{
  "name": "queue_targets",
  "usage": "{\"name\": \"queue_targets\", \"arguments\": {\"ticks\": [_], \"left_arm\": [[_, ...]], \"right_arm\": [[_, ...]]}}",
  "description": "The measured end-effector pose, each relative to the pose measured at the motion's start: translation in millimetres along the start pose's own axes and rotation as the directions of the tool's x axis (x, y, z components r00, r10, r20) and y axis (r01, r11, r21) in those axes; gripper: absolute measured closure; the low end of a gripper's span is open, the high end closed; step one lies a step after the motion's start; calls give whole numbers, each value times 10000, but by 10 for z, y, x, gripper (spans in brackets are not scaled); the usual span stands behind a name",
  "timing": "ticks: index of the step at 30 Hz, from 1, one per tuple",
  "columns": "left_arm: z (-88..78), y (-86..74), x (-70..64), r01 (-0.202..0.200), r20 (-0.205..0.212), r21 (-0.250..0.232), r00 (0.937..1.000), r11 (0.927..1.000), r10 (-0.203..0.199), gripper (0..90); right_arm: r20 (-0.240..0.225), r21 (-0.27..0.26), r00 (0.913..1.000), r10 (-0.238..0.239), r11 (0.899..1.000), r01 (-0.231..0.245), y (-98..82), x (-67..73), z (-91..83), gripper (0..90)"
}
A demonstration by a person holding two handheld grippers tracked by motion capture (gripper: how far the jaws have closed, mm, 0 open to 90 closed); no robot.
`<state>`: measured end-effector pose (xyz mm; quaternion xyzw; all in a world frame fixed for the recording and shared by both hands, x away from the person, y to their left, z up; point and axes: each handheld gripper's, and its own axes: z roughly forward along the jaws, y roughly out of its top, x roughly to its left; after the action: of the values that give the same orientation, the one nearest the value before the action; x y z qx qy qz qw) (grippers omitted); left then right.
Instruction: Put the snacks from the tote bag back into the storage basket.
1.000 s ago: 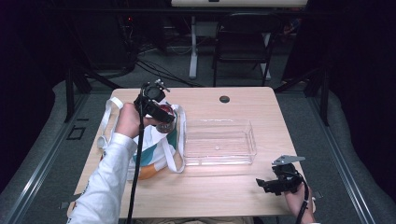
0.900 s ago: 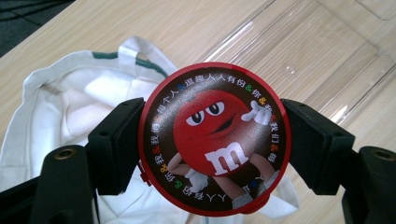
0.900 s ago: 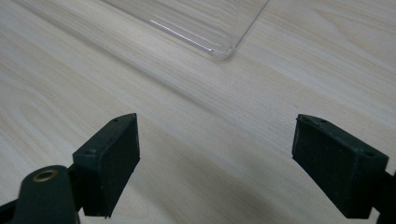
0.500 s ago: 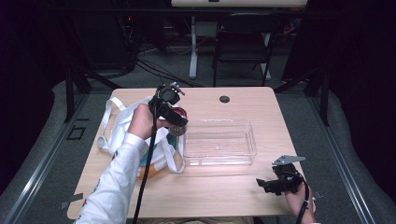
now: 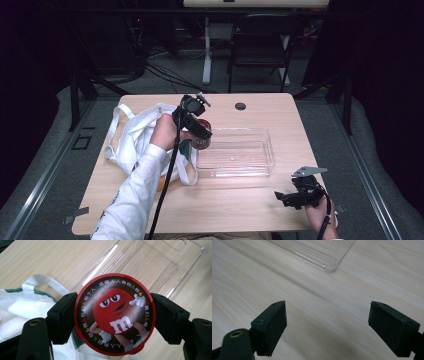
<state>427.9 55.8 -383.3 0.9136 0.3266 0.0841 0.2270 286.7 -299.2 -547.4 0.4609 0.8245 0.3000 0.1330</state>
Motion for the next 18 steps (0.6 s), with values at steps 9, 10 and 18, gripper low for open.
{"name": "queue_targets", "arguments": {"ticks": [9,10,18], "left_arm": [[128,42,-74,-75,276,96,9996,9999,73,263],[144,43,-84,-44,313,79,9995,10000,41,263],[277,47,-119,-109,512,267,9986,9996,96,263]], "right_arm": [[-49,-17,10000,-11,10000,11,0,2,2,146],[-49,-17,10000,-11,10000,11,0,2,2,146],[-78,-28,10000,-6,10000,6,-1,1,1,146]]}}
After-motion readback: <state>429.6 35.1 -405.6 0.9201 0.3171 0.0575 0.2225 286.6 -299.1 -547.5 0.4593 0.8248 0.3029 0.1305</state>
